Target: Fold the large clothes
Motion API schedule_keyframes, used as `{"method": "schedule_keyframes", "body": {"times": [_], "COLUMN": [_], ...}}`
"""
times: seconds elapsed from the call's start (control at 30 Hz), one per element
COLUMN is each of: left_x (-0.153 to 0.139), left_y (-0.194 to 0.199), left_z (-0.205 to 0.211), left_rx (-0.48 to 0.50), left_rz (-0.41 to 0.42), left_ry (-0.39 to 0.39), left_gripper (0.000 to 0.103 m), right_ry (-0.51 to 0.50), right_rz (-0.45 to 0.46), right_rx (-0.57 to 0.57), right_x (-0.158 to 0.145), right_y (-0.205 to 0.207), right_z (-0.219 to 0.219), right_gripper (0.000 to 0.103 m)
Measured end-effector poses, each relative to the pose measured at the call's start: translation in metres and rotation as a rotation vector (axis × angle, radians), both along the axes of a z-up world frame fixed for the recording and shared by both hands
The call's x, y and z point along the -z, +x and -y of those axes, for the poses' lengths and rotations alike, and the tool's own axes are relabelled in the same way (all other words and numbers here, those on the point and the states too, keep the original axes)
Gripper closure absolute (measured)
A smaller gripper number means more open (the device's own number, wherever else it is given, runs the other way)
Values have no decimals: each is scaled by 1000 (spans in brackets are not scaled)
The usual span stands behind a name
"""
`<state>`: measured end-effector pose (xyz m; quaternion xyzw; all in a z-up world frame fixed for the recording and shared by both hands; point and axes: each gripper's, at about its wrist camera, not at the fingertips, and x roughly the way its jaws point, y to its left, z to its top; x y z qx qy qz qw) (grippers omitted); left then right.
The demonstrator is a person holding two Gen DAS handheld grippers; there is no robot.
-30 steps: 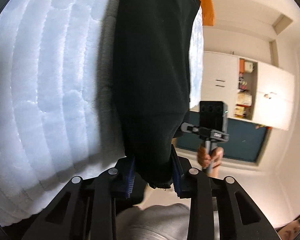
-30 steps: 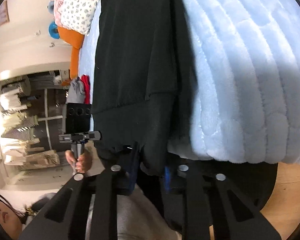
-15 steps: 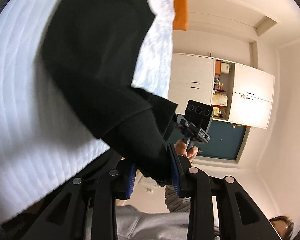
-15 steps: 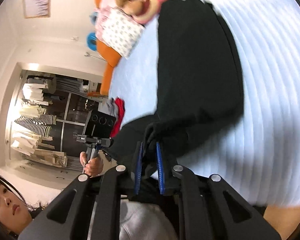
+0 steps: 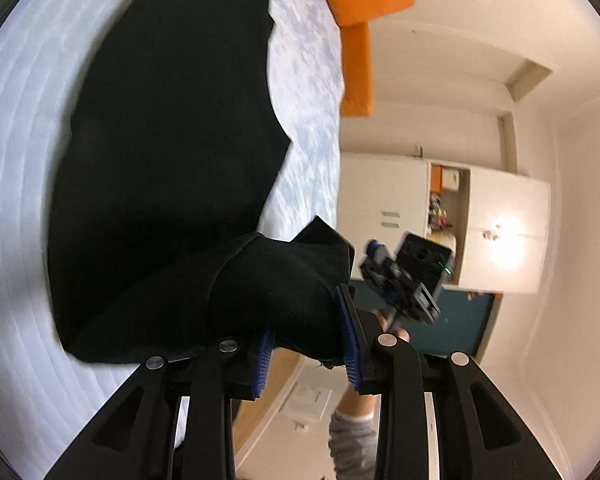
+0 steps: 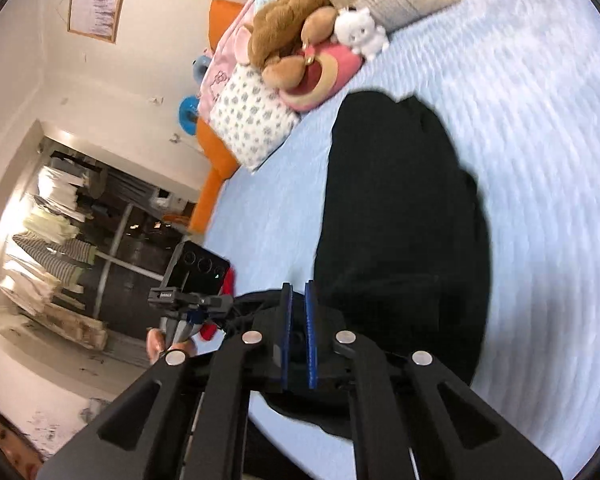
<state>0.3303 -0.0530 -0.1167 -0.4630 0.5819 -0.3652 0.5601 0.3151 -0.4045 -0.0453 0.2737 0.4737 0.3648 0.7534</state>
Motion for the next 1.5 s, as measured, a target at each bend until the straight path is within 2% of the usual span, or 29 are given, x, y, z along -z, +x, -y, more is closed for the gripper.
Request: {"method": "schedule_keyframes", "body": {"times": [0.03, 0.07, 0.1, 0.13, 0.17, 0.2, 0.33, 0.47, 0.57, 0.67, 0.8, 0.87, 0.9, 0.97, 1.03, 1.07, 1.17, 1.27, 1.4, 1.5], "left_x": [5, 10, 12, 14, 15, 17, 25, 31, 37, 44, 44, 42, 39, 35, 34, 34, 29, 33, 67, 96], "left_y": [8, 13, 16, 18, 18, 19, 28, 36, 39, 38, 43, 41, 41, 41, 46, 48, 59, 70, 81, 80], "left_z": [-3, -6, -7, -10, -13, -14, -21, -23, -23, -30, -30, -28, -28, -30, -33, -34, -33, -31, -34, -43], "left_rx": [-24, -39, -48, -60, -65, -67, -92, -96, -107, -102, -89, -82, -77, -79, -90, -94, -96, -99, -132, -179], "left_rz": [-12, -17, -12, -11, -16, -24, -53, -74, -99, -107, -93, -82, -71, -59, -63, -63, -43, -49, -152, -215], "left_ry": [-15, -21, -18, -17, -21, -26, -43, -50, -63, -69, -57, -48, -38, -24, -37, -47, -54, -80, -62, -130], "left_gripper": [69, 69, 69, 69, 69, 69, 69, 69, 69, 69, 69, 69, 69, 69, 69, 69, 69, 69, 69, 68], "right_ry": [-50, -95, -142, -181, -192, -178, -132, -188, -267, -223, -231, -199, -204, -198, -150, -156, -176, -189, -278, -316], "right_rz": [44, 79, 119, 161, 207, 223, 186, 217, 196, 166, 145, 143, 157, 161, 157, 177, 216, 207, 140, 119], "right_rx": [5, 8, 12, 18, 27, 15, -17, -86, -124, -174, -222, -246, -245, -217, -187, -178, -158, -122, -98, -75], "right_x": [-3, -2, -3, -2, 1, 7, 40, 64, 82, 94, 100, 100, 99, 98, 95, 91, 79, 79, 102, 117], "right_y": [4, 5, 5, 1, -7, -13, -33, -42, -32, -20, -15, -16, -15, -12, -6, -7, -5, 1, 13, 17], "right_z": [1, 4, 6, 9, 16, 21, 27, 1, -21, -36, -53, -62, -64, -63, -56, -56, -56, -51, -59, -64], "right_gripper": [93, 82, 65, 14, 7, 6, 6, 8, 10, 11, 11, 15, 25, 65, 72, 74, 76, 76, 68, 63]}}
